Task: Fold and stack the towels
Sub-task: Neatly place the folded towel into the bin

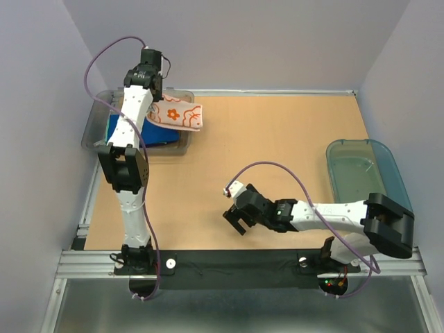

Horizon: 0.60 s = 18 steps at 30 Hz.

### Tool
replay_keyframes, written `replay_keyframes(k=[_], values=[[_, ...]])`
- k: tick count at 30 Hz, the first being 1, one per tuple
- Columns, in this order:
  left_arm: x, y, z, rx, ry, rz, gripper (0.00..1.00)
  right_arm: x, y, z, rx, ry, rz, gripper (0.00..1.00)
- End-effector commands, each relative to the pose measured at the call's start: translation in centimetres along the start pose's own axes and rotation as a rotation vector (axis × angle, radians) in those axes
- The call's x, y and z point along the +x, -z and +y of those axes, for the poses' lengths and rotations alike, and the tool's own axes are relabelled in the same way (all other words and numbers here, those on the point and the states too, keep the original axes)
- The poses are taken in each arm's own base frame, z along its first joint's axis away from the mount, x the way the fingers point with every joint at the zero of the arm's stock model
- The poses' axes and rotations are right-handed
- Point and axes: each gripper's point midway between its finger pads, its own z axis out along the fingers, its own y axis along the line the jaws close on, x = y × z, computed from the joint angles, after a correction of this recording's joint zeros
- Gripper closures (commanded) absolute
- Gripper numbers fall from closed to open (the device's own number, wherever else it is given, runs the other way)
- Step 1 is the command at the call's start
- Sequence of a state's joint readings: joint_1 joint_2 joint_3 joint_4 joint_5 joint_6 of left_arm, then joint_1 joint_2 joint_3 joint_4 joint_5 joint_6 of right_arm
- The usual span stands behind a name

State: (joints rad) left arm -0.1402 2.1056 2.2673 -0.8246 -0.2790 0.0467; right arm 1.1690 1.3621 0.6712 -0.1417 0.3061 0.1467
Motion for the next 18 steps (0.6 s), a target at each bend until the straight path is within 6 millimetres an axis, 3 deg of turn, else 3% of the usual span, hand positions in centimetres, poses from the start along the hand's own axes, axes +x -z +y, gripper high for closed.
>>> replay_keyframes(k=[1, 8, 12, 13, 17, 18], values=[[-0.6, 0.5, 4.5, -0.086, -0.027, 0.000, 1.00, -2.4, -0.2, -0.4, 0.031, 0.037, -0.004, 0.00], [1.2, -2.6, 7.8, -0.164, -0.071, 0.063, 1.00, -2.6, -0.3, -1.4, 0.054, 0.066, 0.036, 0.00], [2.0, -4.3, 8.3, -0.182, -0.084, 0.084, 1.00, -2.3, -0.7, -1.7, 0.064, 0.064, 0.057, 0.00], [2.5, -5.2, 9.8, -0.216, -0.073, 0.092, 1.00, -2.1, -0.8, -1.6, 0.064, 0.061, 0.063, 0.00], [4.6, -7.6, 10.6, -0.277, -0.088, 0.157, 0.96, -1.7, -1.0, -1.3, 0.049, 0.063, 0.082, 0.00], [6.2, -9.0, 11.1, -0.320, -0.090, 0.205, 0.96, -1.7, -1.1, -1.3, 0.049, 0.064, 0.084, 0.00]])
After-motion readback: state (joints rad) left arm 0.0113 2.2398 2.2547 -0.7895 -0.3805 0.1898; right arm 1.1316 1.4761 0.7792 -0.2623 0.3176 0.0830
